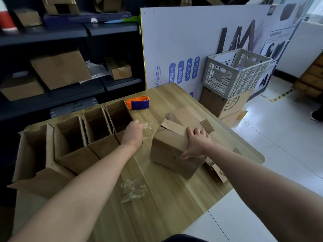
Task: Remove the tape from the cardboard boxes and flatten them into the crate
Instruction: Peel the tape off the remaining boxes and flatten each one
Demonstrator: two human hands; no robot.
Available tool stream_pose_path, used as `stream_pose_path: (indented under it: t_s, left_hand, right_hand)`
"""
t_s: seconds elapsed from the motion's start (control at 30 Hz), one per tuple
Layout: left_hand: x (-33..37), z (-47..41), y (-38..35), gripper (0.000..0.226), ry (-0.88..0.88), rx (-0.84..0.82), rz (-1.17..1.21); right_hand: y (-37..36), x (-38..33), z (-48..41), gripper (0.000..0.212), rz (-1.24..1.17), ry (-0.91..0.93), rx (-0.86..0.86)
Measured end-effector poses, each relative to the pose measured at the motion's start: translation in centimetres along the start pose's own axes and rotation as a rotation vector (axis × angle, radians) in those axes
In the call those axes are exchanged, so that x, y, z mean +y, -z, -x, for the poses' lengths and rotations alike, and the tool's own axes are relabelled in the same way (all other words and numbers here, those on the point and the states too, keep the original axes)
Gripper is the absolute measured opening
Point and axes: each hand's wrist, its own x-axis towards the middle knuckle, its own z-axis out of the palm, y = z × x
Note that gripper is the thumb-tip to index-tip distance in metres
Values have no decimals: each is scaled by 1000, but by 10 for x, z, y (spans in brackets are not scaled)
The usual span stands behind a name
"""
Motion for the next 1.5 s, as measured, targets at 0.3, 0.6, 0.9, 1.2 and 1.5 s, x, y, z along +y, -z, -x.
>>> stream_pose_path:
  t_s: [0.3,0.6,0.9,1.2,1.5]
  left_hand:
    - [-2,5,-17,29,445,-461,710]
    - [15,-15,-9,18,710,-334,1227]
    - [54,-16,-11,10,730,-470,1259]
    - [7,-6,-1,35,685,-101,655]
    - [-41,54,-13,29,517,-250,222]
  right_hand:
    - [-7,3,3,124,-42,72,-11]
    - [3,19,13,123,-248,52,-25]
    - [18,-5,9,131,-249,66,6]
    - [29,10,12,127,-544,84,61]
    - [44,24,13,123,-611,-19,174]
